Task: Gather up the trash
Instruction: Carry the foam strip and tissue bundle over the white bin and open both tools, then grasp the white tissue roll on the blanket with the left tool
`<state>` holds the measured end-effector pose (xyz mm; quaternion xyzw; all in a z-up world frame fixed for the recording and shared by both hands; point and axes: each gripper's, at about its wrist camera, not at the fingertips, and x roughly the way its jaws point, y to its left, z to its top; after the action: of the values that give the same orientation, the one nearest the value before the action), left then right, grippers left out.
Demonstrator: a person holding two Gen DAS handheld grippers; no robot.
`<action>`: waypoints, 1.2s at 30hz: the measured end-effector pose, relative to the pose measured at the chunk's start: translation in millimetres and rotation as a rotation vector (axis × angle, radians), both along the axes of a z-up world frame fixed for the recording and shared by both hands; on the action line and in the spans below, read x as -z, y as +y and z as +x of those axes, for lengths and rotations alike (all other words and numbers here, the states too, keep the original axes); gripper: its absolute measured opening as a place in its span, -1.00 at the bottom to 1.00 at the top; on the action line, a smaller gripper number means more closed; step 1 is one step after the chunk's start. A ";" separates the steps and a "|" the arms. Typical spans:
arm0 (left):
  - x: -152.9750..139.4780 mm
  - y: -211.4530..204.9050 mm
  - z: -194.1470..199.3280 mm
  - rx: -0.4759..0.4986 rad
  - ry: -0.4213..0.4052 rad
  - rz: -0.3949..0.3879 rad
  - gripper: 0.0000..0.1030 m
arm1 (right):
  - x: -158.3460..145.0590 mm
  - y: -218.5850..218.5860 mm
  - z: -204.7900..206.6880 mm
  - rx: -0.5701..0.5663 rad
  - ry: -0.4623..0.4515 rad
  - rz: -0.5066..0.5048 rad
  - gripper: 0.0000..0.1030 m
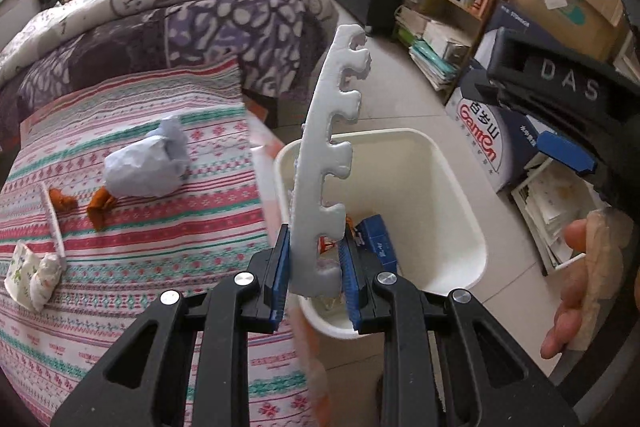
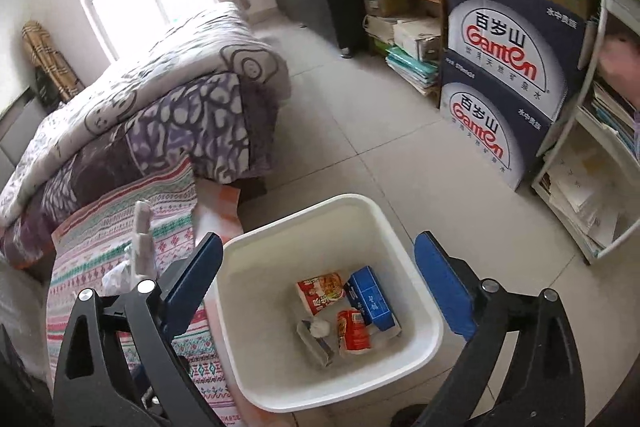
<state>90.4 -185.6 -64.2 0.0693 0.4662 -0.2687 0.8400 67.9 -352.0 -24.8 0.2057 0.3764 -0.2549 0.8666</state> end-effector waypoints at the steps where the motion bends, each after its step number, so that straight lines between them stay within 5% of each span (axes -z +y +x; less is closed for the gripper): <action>1: 0.9 -2.7 -0.6 0.006 -0.005 -0.004 -0.47 | -0.8 -2.1 -1.5 0.010 -0.006 0.001 0.82; 3: 3.2 -6.5 -1.7 0.018 -0.009 -0.007 0.24 | -1.7 -5.1 -3.5 0.025 -0.016 0.004 0.83; 4: 4.3 -7.2 -2.5 0.027 -0.007 -0.010 0.29 | -1.9 -6.3 -3.9 0.032 -0.021 0.006 0.83; 13: 6.1 6.9 0.9 0.018 0.008 0.003 0.55 | 0.0 3.2 0.5 0.014 -0.016 -0.018 0.84; 20: 22.1 34.7 12.3 -0.026 0.010 0.144 0.66 | 9.8 31.5 14.4 -0.075 0.048 -0.057 0.86; 26: 46.5 90.3 48.7 -0.124 0.059 0.339 0.68 | 17.8 57.0 26.2 -0.171 0.084 -0.037 0.86; 36: 74.9 202.2 101.0 -0.284 0.137 0.407 0.67 | 32.3 91.4 42.8 -0.263 0.139 -0.002 0.86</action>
<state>191.4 16.5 -139.0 0.1525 0.5716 -0.0528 0.8045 110.7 -260.6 -57.0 0.1357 0.4589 -0.1533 0.8646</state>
